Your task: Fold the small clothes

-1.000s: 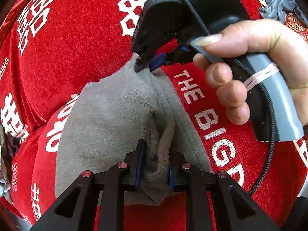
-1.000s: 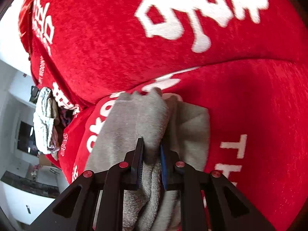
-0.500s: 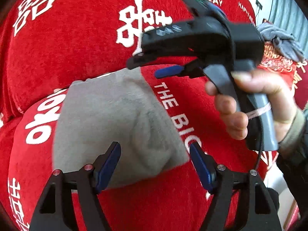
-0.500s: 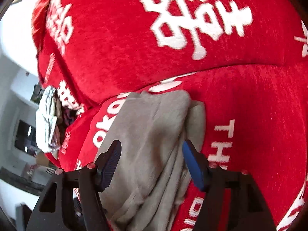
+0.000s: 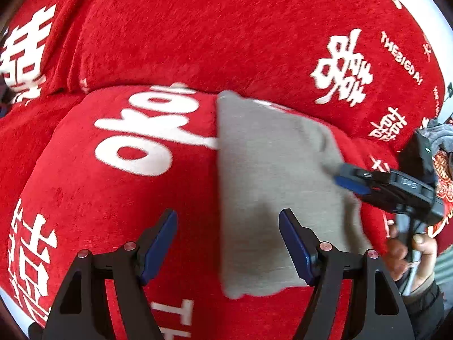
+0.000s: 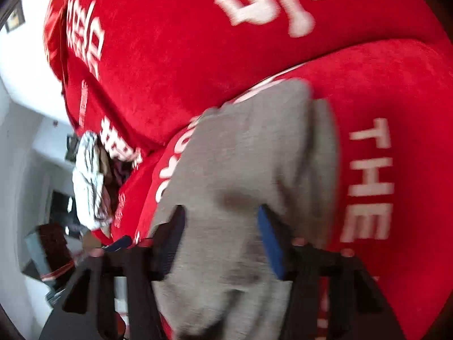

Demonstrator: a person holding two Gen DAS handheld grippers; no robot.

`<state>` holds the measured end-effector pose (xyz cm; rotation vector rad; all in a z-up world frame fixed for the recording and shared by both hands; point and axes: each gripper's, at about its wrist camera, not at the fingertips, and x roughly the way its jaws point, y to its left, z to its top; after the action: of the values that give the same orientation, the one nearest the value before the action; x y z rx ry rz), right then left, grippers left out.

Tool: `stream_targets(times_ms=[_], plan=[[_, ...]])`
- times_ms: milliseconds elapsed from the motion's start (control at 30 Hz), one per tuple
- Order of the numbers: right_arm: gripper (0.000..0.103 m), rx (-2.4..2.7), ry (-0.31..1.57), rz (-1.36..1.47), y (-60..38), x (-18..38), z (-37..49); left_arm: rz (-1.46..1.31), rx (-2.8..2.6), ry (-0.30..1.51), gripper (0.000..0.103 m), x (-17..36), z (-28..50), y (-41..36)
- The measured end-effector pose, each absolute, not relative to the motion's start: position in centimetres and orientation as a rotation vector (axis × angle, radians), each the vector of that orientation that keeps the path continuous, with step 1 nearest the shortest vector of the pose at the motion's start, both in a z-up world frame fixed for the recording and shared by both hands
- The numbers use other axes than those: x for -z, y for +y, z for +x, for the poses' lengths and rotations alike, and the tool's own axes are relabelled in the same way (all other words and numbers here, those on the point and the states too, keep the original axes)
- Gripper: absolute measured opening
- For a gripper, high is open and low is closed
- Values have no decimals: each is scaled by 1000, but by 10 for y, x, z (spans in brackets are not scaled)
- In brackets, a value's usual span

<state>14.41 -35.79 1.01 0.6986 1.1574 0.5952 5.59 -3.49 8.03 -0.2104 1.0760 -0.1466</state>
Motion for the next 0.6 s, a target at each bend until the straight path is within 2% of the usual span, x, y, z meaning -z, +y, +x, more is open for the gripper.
stream_targets(times_ms=[67, 100, 133, 367, 600], plan=[[47, -530, 1158, 646, -369, -16, 138, -203, 141, 1096, 75, -72, 62, -28], [66, -413, 1172, 533, -373, -22, 135, -195, 140, 1107, 75, -69, 66, -27], [73, -352, 1163, 468, -378, -26, 131, -194, 143, 1117, 75, -67, 68, -24], [76, -371, 1156, 522, -407, -36, 113, -354, 340, 1215, 75, -54, 106, -16], [76, -465, 1260, 725, -370, -3, 134, -466, 454, 1336, 75, -18, 142, -44]])
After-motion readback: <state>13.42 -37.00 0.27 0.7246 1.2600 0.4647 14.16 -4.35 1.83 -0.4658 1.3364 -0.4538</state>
